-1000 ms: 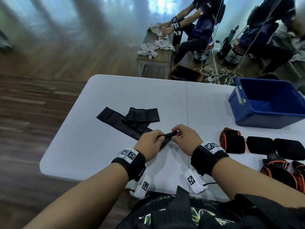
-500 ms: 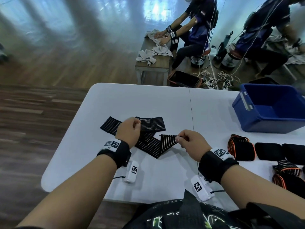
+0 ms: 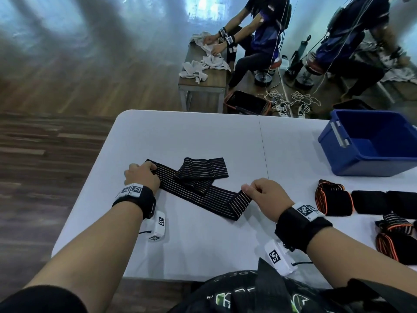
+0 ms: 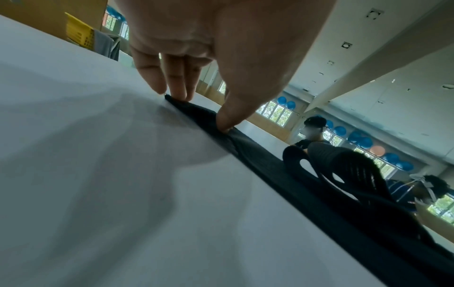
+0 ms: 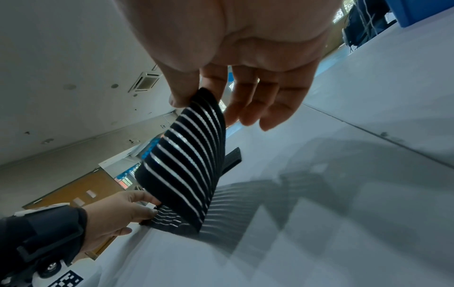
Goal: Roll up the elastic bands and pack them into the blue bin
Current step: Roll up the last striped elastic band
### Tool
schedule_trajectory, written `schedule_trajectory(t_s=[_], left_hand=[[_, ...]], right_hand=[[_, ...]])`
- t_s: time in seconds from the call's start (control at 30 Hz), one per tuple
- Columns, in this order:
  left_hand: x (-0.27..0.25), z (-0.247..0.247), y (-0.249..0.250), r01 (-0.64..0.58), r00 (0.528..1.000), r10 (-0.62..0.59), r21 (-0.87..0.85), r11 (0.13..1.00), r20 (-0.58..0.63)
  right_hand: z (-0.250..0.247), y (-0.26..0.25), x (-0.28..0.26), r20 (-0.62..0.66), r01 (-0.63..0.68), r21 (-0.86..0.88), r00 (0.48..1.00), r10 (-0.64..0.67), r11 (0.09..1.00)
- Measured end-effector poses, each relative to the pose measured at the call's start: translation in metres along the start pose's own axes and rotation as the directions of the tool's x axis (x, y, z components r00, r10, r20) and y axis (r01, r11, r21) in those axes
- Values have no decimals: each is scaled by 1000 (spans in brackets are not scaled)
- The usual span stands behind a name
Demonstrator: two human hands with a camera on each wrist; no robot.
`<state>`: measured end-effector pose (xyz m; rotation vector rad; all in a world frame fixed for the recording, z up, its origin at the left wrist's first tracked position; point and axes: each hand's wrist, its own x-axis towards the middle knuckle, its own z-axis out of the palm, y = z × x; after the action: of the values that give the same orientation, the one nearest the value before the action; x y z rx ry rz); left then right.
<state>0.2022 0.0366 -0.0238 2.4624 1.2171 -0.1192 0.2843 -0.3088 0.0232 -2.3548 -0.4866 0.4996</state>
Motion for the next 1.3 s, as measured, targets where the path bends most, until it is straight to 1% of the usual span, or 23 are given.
schedule_trajectory(t_s=[0.07,0.13,0.17,0.23,0.27,0.3,0.33,0.4,0.47,0.53,0.57,0.63,0.7,0.77,0.87,0.93,1.0,1.07,1.13,1.2,1.3], left_hand=[[0,-2,1,7,1000,-7,31,999,8],[-3,-3,5,-12,1000,13,58,998,-28],[-5,-3,9,-46,996,49,50,998,-71],[-12,-1,19,-188,971,188,12,982,-147],[-16,0,26,-287,947,282,-9,958,-156],[-20,2,35,-391,911,383,-21,920,-151],[-24,4,44,-487,866,481,-14,873,-135],[-32,8,66,-626,775,629,64,777,-60],[-39,14,89,-714,697,715,154,683,59],[-42,22,106,-751,659,730,189,632,178],[-44,27,112,-756,655,720,200,624,230],[-45,36,121,-734,679,665,247,633,311],[-45,41,127,-687,725,611,274,673,317],[-46,41,132,-656,752,583,264,707,309],[-47,36,137,-662,746,588,250,706,313],[-48,32,139,-657,746,596,179,732,298],[-51,26,140,-621,763,590,49,782,264],[-52,18,140,-567,800,570,-74,820,188],[-54,10,138,-518,837,537,-163,839,105],[-55,3,135,-491,856,515,-244,837,47],[-58,-10,134,-494,856,516,-346,798,-30]], right_hand=[[0,-3,2,-22,9,0,1000,-9,1000],[0,-5,3,-44,8,49,999,-6,999],[0,-6,4,-53,10,81,999,-5,997],[0,-9,4,-70,29,130,997,-20,991],[-1,-10,4,-72,39,149,997,-29,988],[0,-10,3,-66,42,170,997,-31,985],[0,-10,3,-58,42,186,998,-32,982],[1,-10,2,-44,34,194,999,-26,980],[2,-11,0,-45,29,184,999,-21,982],[2,-10,-3,-41,9,190,999,-2,982],[3,-9,-4,-35,-3,201,999,10,980],[2,-7,-9,-31,-25,232,999,33,972],[1,-4,-15,-36,-34,247,998,44,969],[-2,-1,-20,-40,-37,234,998,48,972],[-7,5,-26,-40,-53,202,997,62,978],[-9,9,-28,-51,-64,204,996,76,977],[-10,10,-29,-64,-67,214,995,82,975],[-13,9,-29,-72,-55,206,995,71,977],[-15,7,-26,-81,-52,203,994,70,978],[-20,0,-22,-109,-53,251,991,83,967],[-34,-14,-16,-177,-14,389,980,89,921]])
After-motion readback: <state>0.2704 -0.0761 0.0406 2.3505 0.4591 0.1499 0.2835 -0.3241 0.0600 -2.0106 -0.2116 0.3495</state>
